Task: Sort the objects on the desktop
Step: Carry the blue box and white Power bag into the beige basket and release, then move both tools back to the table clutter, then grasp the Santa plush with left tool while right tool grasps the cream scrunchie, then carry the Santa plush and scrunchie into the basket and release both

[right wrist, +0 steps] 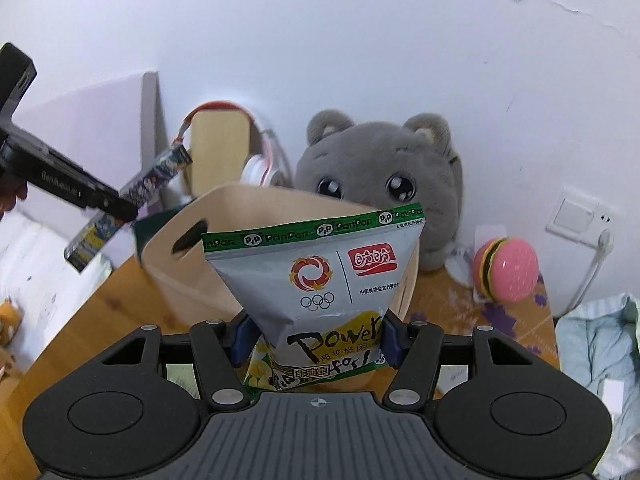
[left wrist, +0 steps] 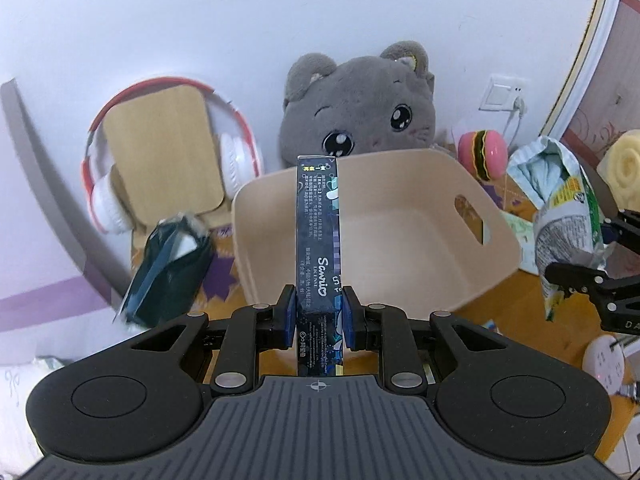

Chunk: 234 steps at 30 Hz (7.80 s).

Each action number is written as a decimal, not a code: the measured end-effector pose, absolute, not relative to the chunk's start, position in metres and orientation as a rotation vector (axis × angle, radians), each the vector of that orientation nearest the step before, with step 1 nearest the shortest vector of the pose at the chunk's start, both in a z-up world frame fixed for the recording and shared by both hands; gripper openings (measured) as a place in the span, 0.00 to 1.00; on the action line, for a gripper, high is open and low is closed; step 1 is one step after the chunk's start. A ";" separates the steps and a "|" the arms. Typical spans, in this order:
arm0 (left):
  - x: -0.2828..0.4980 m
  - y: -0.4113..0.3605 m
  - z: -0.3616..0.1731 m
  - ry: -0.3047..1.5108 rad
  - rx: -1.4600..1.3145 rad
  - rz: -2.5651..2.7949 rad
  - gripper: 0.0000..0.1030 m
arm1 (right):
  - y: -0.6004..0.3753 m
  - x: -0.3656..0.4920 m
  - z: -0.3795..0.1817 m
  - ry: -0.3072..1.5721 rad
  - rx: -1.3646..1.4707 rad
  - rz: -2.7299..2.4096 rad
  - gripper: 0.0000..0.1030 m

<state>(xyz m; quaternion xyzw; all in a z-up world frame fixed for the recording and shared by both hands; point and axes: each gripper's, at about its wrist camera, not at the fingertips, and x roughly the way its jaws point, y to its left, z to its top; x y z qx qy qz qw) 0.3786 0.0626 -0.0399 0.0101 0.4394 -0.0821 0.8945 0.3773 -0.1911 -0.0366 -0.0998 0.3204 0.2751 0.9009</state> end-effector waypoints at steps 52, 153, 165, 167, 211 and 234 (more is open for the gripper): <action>0.465 0.025 -0.124 1.066 0.021 -0.042 0.62 | -0.119 0.481 -0.116 0.865 -0.348 0.560 0.86; 0.237 0.073 -0.187 1.283 -0.247 0.122 0.46 | -0.197 0.309 -0.174 1.003 -0.305 0.560 0.27; 0.234 0.084 -0.153 1.219 -0.246 0.077 0.46 | -0.203 0.288 -0.139 0.935 -0.306 0.569 0.27; 0.234 0.084 -0.144 1.200 -0.237 0.069 0.46 | -0.203 0.286 -0.131 0.921 -0.315 0.577 0.27; 0.423 0.053 -0.054 0.934 -0.076 0.027 0.47 | -0.156 0.427 -0.035 0.673 -0.274 0.624 0.36; 0.466 0.022 -0.132 1.085 0.003 0.059 0.47 | -0.140 0.484 -0.114 0.831 -0.309 0.577 0.36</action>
